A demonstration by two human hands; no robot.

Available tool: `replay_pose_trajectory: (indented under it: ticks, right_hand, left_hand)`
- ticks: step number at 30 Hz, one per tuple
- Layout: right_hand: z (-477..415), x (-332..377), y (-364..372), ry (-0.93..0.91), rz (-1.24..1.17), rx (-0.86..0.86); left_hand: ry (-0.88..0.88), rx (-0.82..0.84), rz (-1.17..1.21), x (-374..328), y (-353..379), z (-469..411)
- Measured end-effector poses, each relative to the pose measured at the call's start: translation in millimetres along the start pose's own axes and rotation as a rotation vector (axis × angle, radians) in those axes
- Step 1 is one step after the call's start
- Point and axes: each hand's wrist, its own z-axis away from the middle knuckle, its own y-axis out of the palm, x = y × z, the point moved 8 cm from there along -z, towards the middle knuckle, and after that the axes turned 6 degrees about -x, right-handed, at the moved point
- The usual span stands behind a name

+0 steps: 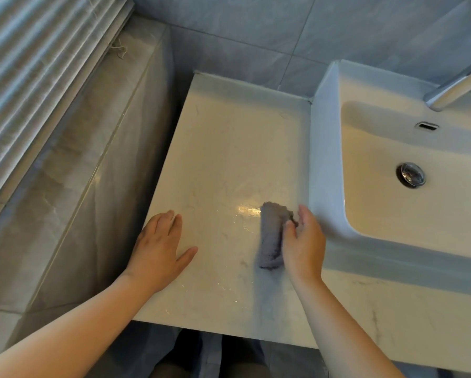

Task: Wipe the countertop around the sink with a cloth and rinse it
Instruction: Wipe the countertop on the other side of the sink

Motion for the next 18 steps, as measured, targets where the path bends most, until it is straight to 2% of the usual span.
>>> replay_pose_trajectory:
  ticks: [3,4,7,9,14,18]
  right_hand:
    - [16.5,29.2,16.6,-0.351,0.16,0.0]
    - [19.5,29.1,26.6,-0.408,0.224,0.024]
    - [13.5,9.0,43.5,-0.361,0.376,0.049]
    - [9.7,1.0,46.5,-0.356,0.389,0.025]
    - [-2.2,-0.5,33.9,-0.349,0.181,0.039]
    - [-27.7,-7.7,7.7,-0.284,0.114,-0.089]
  left_hand:
    - [-0.002,0.003,-0.001,-0.3,0.6,-0.1]
    - [0.001,0.002,0.0,-0.1,0.2,-0.4]
    - [0.011,0.005,-0.011,1.6,0.6,-1.2]
    - [0.014,0.006,-0.014,2.5,1.4,-1.0]
    - [0.009,0.008,-0.003,2.3,2.5,-0.4]
    - [0.014,0.007,-0.015,2.6,2.1,-0.9]
